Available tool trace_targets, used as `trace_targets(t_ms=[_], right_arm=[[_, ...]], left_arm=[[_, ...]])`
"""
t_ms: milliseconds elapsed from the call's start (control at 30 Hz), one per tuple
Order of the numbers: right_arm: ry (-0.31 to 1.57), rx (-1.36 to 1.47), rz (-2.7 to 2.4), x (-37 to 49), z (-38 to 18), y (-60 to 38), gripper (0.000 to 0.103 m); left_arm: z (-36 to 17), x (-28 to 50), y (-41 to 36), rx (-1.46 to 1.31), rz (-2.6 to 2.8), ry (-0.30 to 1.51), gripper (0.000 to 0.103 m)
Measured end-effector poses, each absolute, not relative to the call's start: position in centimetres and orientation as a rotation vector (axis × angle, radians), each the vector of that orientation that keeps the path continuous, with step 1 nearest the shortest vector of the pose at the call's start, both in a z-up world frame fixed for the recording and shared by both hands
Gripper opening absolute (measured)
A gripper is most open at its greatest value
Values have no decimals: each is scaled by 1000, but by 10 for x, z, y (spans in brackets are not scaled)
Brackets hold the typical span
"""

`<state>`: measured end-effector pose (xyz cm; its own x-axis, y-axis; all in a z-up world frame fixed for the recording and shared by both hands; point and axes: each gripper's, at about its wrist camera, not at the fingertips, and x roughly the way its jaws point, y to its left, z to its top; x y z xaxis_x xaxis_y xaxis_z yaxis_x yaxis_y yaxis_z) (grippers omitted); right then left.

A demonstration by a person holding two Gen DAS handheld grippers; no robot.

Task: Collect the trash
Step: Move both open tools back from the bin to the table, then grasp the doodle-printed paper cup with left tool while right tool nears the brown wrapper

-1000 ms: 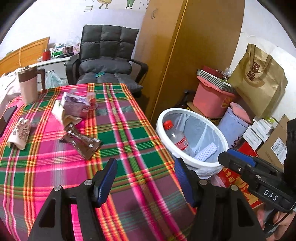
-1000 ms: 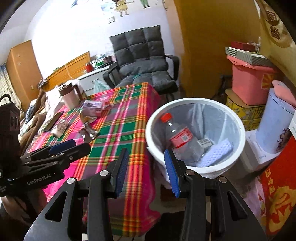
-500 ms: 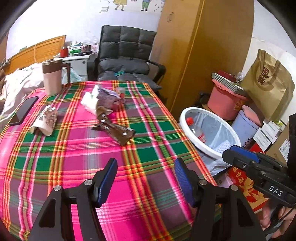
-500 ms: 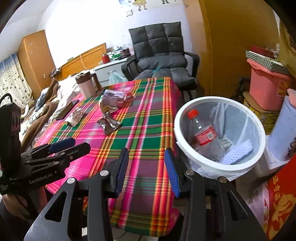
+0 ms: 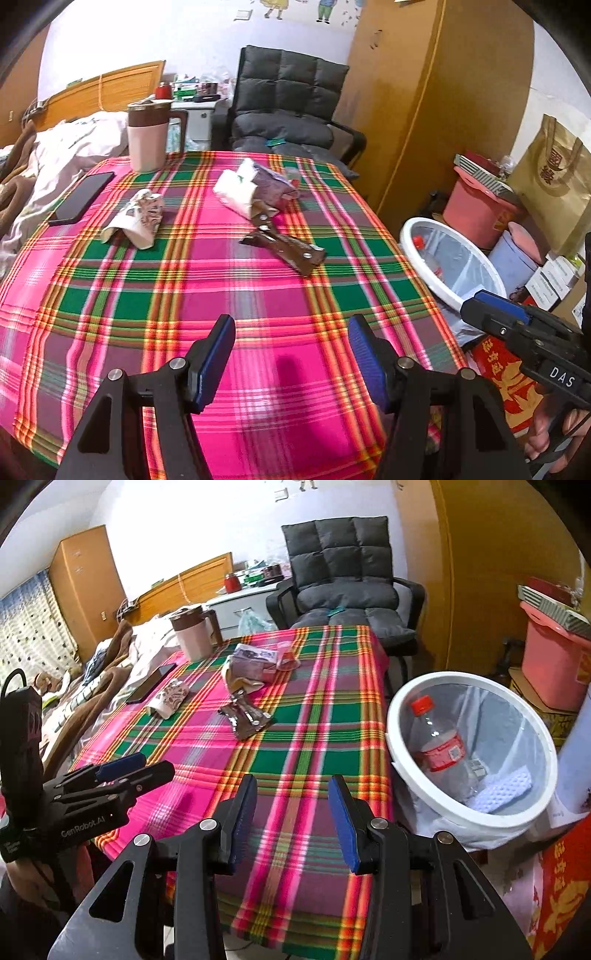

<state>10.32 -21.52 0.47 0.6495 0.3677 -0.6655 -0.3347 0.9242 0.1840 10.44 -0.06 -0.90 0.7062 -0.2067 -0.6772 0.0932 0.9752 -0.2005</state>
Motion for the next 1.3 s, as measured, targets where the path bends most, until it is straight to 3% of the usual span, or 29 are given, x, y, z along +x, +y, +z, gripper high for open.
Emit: trace_targets(t_ms=[1300], right_arm=[[858,-134,635,180,-26,-121,43]], left_arm=[[-23,211,132,-140,57,769,64]])
